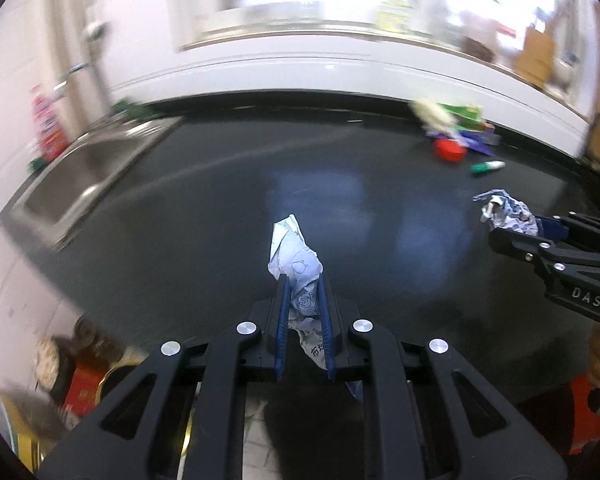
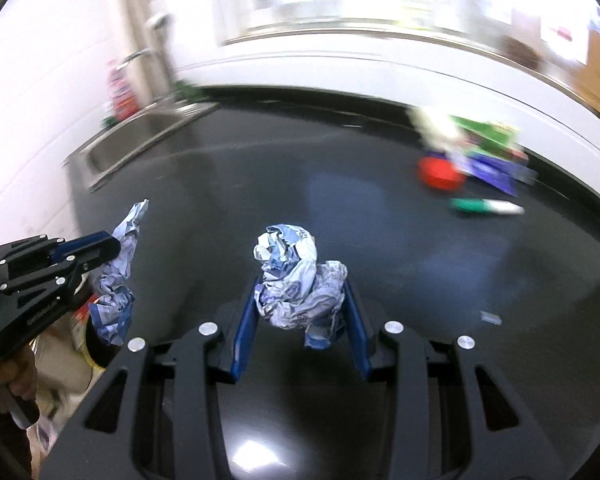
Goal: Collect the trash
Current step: 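Carry both foil balls to the black bin and release them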
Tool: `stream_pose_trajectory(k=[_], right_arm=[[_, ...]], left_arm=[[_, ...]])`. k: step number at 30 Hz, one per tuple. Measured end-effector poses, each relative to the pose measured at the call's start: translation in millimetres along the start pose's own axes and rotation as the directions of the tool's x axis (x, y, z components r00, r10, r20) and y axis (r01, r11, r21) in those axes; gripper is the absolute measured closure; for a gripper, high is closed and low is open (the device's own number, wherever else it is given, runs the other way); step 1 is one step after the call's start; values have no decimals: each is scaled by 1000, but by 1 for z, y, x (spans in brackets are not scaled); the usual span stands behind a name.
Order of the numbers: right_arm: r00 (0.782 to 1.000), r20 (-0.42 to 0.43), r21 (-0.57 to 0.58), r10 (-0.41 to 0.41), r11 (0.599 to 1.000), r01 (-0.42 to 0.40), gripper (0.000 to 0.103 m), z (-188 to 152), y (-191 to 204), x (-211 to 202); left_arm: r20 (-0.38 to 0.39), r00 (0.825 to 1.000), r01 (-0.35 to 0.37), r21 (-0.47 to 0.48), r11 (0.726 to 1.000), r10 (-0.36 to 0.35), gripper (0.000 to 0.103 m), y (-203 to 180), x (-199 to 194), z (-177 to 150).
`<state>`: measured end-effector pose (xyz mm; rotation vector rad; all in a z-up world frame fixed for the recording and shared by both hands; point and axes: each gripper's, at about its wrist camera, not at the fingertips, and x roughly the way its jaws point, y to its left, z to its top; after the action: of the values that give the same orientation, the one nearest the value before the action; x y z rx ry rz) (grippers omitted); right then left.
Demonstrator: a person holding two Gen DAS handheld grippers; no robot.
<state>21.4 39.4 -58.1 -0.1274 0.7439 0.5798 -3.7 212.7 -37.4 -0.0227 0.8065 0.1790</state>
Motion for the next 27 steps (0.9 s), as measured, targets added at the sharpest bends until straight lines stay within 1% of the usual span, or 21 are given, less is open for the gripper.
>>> stream_pose_trajectory(k=[1,2,4,7,8,9,11,14,15,16,18,20,22,24,25,27], right_arm=[[1000,-3,-18,20,1000,-20,63,2,14,5],[998,-12,-51,61,997,-61,63,5,40,15],[993,-27,-93,114,989,-116,63,7,76,28],[976,-64,-178,210,960,-218,63,6,145,47],[970,-76,-196,231,950,-242,63,4,160,51],[960,-100,-228,263,933,-279,63,1,184,58],[944,-135,-273,302,904,-328,63,-5,220,68],[906,-215,-317,364,852,-417,63,-21,273,92],[897,-237,-318,373,843,-434,63,-25,284,99],[882,-272,-313,385,832,-459,63,-31,298,112],[866,-321,-306,383,823,-478,63,-40,321,137],[856,-355,-296,375,824,-483,63,-46,334,159],[843,-397,-273,363,830,-486,62,-52,346,187],[840,-417,-267,348,836,-479,62,-56,355,209],[839,-428,-265,336,841,-472,62,-58,361,221],[835,-451,-251,316,852,-459,62,-60,364,244]], left_arm=[[0,999,-34,-26,999,34,89,20,-7,-9],[-6,998,-60,-48,997,60,89,36,-12,-17],[-21,994,-113,-101,988,112,89,72,-22,-37],[-51,983,-181,-150,972,175,89,110,-31,-62],[-68,977,-210,-172,962,201,89,126,-33,-74],[-84,973,-229,-195,954,216,89,140,-36,-85],[-124,964,-259,-236,937,235,89,168,-36,-109],[-175,953,-290,-281,915,248,89,200,-29,-141],[-191,948,-302,-292,907,254,89,211,-25,-153],[-202,946,-307,-302,902,254,89,220,-21,-162],[-214,948,-298,-337,893,235,89,239,-9,-181],[-226,953,-277,-364,889,204,89,256,9,-198],[-223,955,-268,-366,891,196,89,270,27,-215],[-228,954,-269,-371,889,194,89,276,42,-223],[-225,957,-259,-383,886,183,89,281,51,-229],[-230,960,-246,-416,875,160,89,292,66,-239]])
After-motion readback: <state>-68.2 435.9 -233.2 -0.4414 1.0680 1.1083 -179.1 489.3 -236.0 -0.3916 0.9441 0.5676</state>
